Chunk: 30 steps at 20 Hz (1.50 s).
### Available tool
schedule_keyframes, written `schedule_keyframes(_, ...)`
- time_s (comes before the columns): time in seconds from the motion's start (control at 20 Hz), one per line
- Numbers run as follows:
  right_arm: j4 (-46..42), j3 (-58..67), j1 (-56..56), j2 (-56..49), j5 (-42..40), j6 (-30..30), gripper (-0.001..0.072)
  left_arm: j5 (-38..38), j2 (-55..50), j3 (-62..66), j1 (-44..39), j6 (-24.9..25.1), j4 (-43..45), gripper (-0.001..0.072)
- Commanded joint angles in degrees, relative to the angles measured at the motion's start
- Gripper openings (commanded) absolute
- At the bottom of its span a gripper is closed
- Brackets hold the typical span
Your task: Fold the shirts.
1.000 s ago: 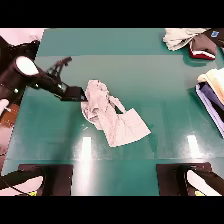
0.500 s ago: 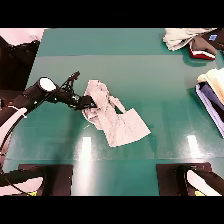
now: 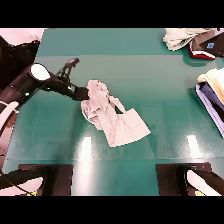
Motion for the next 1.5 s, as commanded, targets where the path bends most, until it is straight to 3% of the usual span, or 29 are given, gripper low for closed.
schedule_keyframes(0.0, -2.16, -0.02, 0.07, 0.02, 2.03, 0.0, 0.0014, -0.31, 1.64, 1.9, -0.04, -1.2, 3.74, 0.0524)
schedule_keyframes(0.05, -2.16, -0.02, 0.07, 0.02, 2.08, 0.0, 0.0014, 0.13, 1.22, 1.01, -0.04, -2.16, 3.58, 0.0683)
schedule_keyframes(0.5, -2.19, -0.02, 0.07, 0.02, 4.13, 0.0, 0.0014, 7.15, -10.75, -1.88, -0.04, -3.63, -7.45, 0.0681)
schedule_keyframes(0.55, -2.19, -0.02, 0.07, 0.02, 4.15, 0.0, 0.0014, 7.78, -10.88, -1.88, -0.04, -3.65, -7.52, 0.0624)
schedule_keyframes(0.65, -2.19, -0.02, 0.07, 0.0, 4.11, 0.0, 0.0014, 8.0, -10.88, -1.88, -0.04, -3.65, -7.52, 0.0599)
schedule_keyframes(0.7, -2.19, -0.02, 0.07, 0.0, 4.09, 0.0, 0.0014, 7.78, -10.88, -1.88, -0.04, -3.61, -7.5, 0.0448)
schedule_keyframes(0.75, -2.19, -0.02, 0.07, 0.02, 4.11, 0.0, 0.0014, 7.67, -10.88, -1.88, -0.04, -3.1, -7.48, 0.0167)
schedule_keyframes(0.8, -2.19, -0.02, 0.07, 0.02, 4.15, 0.0, 0.0014, 7.72, -10.88, -1.86, -0.04, -2.99, -7.5, 0.0032)
schedule_keyframes(1.0, -2.27, -0.02, 0.04, 0.02, 5.18, 0.0, 0.0014, 6.45, -8.07, -0.94, -0.02, -2.95, -5.4, 0.0021)
schedule_keyframes(1.2, -5.53, -0.26, 0.07, -0.07, 11.15, -0.07, 0.0015, -0.11, 0.46, 4.5, -0.02, -2.49, 6.56, 0.0021)
schedule_keyframes(1.3, -5.05, -3.28, 0.07, -0.02, 14.01, -1.57, 0.0015, -2.8, 5.18, 6.69, -0.02, -2.32, 11.39, 0.0021)
schedule_keyframes(1.45, -4.31, -13.49, 0.07, -0.02, 13.79, -1.99, 0.0017, -3.76, 10.6, 6.97, -0.04, -0.81, 11.82, 0.0021)
